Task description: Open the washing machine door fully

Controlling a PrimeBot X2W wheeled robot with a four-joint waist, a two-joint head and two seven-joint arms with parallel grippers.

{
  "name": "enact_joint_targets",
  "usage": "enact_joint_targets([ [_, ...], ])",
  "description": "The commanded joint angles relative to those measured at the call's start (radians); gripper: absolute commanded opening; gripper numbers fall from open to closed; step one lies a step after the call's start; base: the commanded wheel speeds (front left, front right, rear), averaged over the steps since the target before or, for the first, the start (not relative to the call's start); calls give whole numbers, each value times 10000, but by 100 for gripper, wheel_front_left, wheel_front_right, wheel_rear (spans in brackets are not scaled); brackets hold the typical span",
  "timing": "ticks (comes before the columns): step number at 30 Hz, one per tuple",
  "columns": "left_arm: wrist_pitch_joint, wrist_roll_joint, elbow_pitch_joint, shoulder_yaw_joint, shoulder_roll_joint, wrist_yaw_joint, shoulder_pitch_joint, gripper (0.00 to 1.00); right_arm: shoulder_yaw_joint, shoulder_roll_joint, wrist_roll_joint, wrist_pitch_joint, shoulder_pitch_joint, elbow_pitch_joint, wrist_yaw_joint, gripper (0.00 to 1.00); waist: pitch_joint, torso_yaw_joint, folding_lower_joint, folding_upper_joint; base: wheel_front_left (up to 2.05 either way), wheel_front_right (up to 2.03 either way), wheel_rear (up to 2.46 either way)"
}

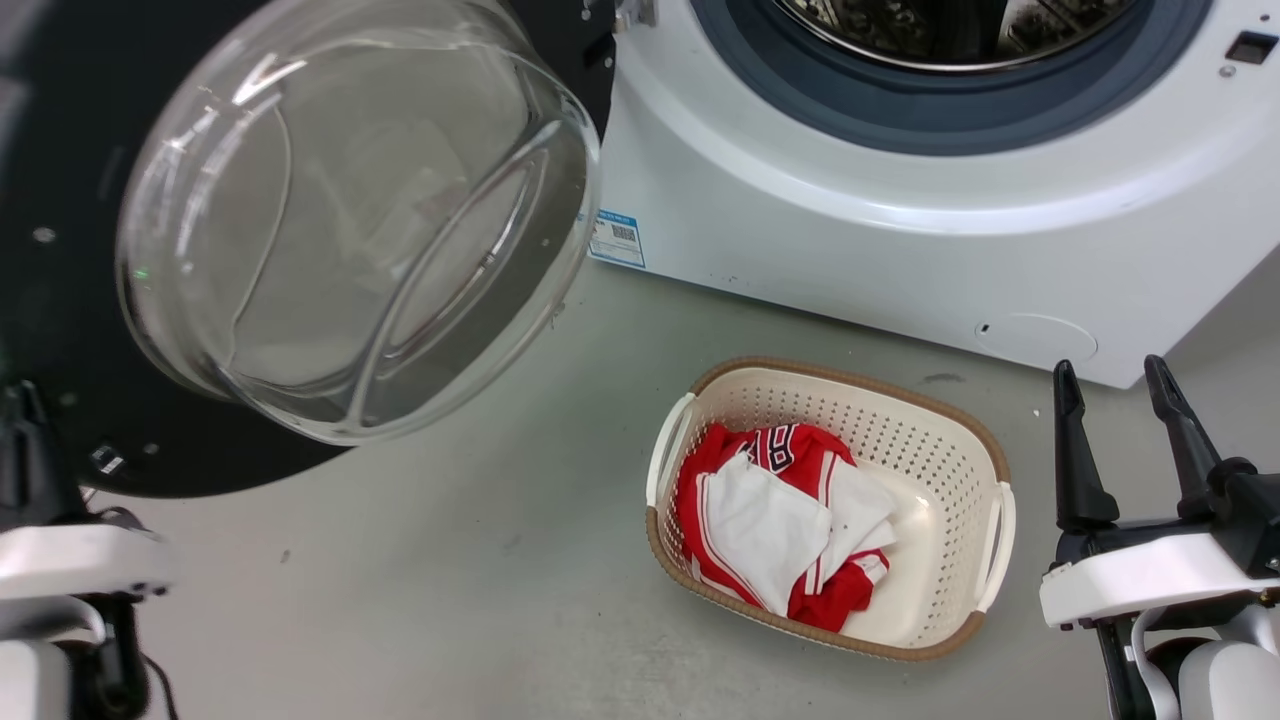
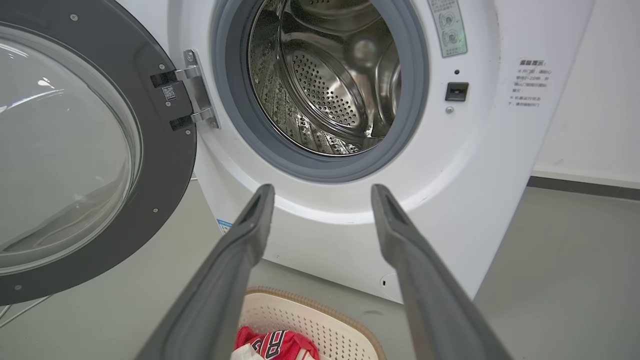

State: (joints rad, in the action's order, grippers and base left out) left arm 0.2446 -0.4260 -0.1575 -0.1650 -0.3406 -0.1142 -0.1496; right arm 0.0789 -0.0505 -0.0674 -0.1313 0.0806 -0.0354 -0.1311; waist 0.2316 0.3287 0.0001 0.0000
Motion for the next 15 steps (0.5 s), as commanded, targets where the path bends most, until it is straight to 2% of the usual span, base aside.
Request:
enact_joint_targets([
  [1,77,-113,-268,-254,-200,10,-266,0,-8,8,94,10,143,-74,5,100,157,-124,-1,0,0,0,0],
  [15,212,-245,-2826,-931,-1252,790,-1857,0,37,8,153,9,366,-64,7,100,340,-339,-1,0,0,0,0],
])
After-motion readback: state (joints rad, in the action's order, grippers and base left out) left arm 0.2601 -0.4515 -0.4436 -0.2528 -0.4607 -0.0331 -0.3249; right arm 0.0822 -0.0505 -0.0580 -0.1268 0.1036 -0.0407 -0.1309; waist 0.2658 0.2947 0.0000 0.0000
